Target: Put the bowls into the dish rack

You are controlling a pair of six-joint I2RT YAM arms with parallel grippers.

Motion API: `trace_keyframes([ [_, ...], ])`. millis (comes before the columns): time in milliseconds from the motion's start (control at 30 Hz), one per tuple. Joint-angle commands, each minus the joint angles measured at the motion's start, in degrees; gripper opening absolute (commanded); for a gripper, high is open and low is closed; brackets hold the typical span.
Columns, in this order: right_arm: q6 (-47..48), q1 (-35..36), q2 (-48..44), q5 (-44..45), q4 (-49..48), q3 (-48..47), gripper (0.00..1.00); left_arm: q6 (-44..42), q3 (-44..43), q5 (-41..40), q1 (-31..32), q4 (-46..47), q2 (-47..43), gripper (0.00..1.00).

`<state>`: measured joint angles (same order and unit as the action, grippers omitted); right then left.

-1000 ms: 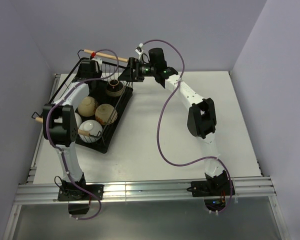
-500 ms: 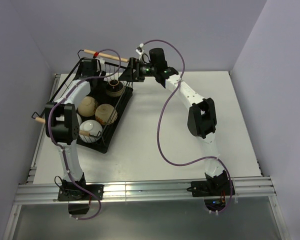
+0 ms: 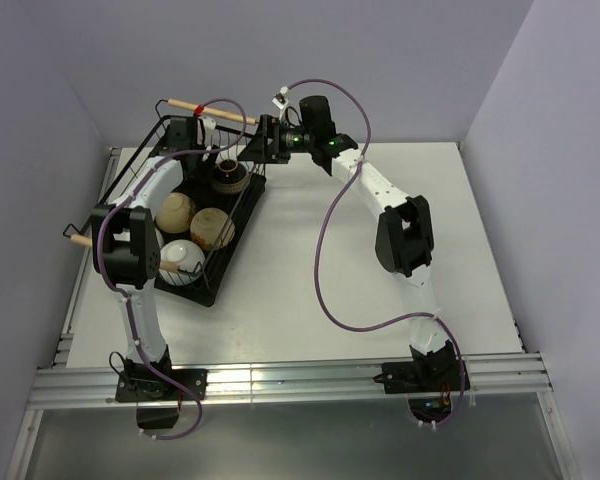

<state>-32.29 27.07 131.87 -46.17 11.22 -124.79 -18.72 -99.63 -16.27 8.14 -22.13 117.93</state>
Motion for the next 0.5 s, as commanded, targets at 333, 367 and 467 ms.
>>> trace_keyframes([
  [333, 2.23, -0.44, -3.55, -0.06, 0.73, -1.42, 0.9, 2.64, -7.59, 8.45, 0.56, -10.56, -2.35, 0.99],
  [367, 2.58, -0.44, -4.08, 0.12, 1.16, -1.16, 0.9, 2.9, -7.5, 8.89, 0.56, -10.83, -2.87, 0.99],
  [467, 3.72, -0.53, -5.39, 0.2, 2.22, -0.37, 0.9, 4.04, -7.15, 10.55, 0.38, -10.74, -4.54, 0.99],
])
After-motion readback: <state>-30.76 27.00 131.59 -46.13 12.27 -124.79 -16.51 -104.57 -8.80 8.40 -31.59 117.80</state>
